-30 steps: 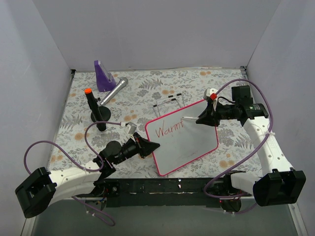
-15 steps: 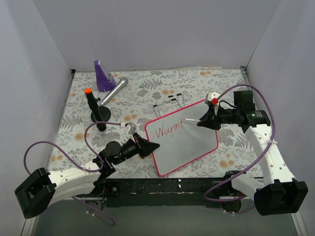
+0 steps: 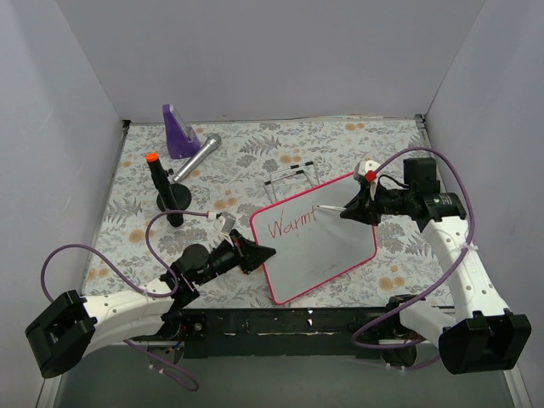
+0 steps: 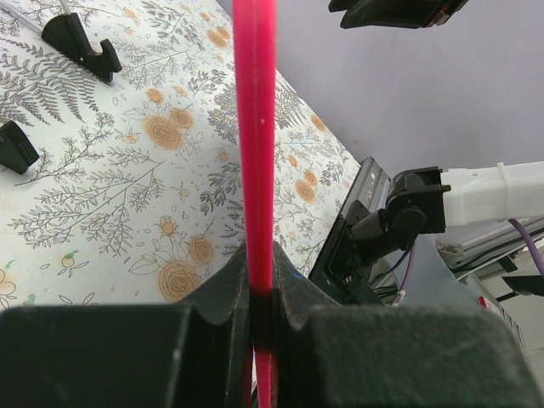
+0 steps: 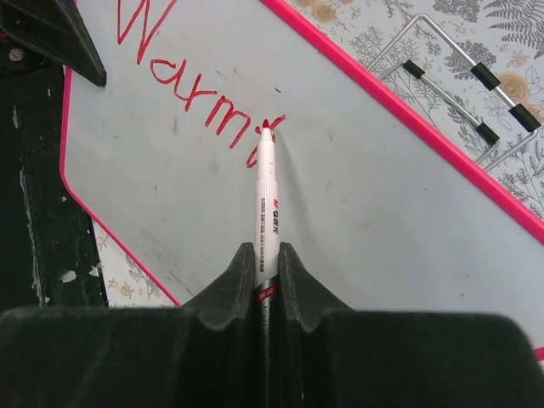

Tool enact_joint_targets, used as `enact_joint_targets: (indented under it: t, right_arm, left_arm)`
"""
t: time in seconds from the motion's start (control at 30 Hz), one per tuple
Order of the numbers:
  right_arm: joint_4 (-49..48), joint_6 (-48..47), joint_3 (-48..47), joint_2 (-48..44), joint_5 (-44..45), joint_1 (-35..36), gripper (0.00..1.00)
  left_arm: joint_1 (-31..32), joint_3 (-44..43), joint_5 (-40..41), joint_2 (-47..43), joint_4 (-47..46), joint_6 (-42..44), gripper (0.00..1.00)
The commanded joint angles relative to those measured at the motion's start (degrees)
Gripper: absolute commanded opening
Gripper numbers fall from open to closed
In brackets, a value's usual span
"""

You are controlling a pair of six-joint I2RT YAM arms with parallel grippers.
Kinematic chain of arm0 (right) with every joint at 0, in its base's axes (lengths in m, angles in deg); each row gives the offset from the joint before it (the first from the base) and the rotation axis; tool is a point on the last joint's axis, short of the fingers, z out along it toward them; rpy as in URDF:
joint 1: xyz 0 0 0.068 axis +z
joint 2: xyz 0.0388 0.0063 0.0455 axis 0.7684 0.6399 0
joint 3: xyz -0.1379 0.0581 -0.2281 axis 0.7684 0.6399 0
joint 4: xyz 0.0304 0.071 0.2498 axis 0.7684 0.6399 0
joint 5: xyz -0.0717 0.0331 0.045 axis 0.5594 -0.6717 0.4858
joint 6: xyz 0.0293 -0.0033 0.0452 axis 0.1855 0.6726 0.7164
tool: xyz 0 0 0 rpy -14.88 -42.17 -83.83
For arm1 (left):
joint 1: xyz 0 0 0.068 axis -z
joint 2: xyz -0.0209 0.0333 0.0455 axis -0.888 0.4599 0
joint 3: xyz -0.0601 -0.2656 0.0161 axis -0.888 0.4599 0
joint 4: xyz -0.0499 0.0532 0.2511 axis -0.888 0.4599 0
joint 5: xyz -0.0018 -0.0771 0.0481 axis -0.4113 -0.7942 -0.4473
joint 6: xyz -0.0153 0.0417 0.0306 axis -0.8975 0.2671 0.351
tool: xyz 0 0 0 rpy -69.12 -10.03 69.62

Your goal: Write a sentence on the whiteboard

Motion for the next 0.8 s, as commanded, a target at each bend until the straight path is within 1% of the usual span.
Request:
enact_joint_targets:
  t: [0.0, 0.1, 0.17, 0.27, 0.3, 0.4, 0.57, 0.77]
  right_arm:
    - [-1.6, -0.1, 1.2, -1.2, -1.0, -0.3, 0.01]
    - [-2.3, 0.9, 1.6, -1.1, -1.2, -0.3, 0.01]
    - [-1.2, -0.1, 1.8, -1.2, -1.6, -0.3, 0.01]
    - [-2.2, 0.4, 2.2, -1.5, 0.7, -0.3, 0.01]
    - [-2.6, 0.7, 2.3, -1.4, 2.9, -0.3, 0.01]
    - [-2.9, 0.9, 2.4, -1.0, 4.7, -0.3, 0.01]
    - [-3.7, 1.1, 2.6, 0.0, 4.6, -0.3, 0.01]
    - [-4.0, 1.7, 0.9, 1.7, 2.2, -0.3, 0.01]
  left_arm:
    - [0.3, -0.3, -1.0, -1.4, -3.0, 1.8, 0.00]
    - [0.3, -0.5, -1.0, -1.5, -3.0, 1.9, 0.00]
    - [0.3, -0.6, -1.0, -1.5, -3.0, 2.0, 0.00]
    - [0.4, -0.7, -1.2, -1.5, -3.0, 2.0, 0.00]
    - [0.2, -0.7, -1.2, -1.6, -3.1, 2.0, 0.00]
    - [0.3, -0.9, -1.1, -1.5, -2.8, 2.3, 0.00]
    - [0.3, -0.8, -1.3, -1.7, -2.8, 2.3, 0.00]
    - [0.3, -0.8, -1.3, -1.6, -2.8, 2.5, 0.00]
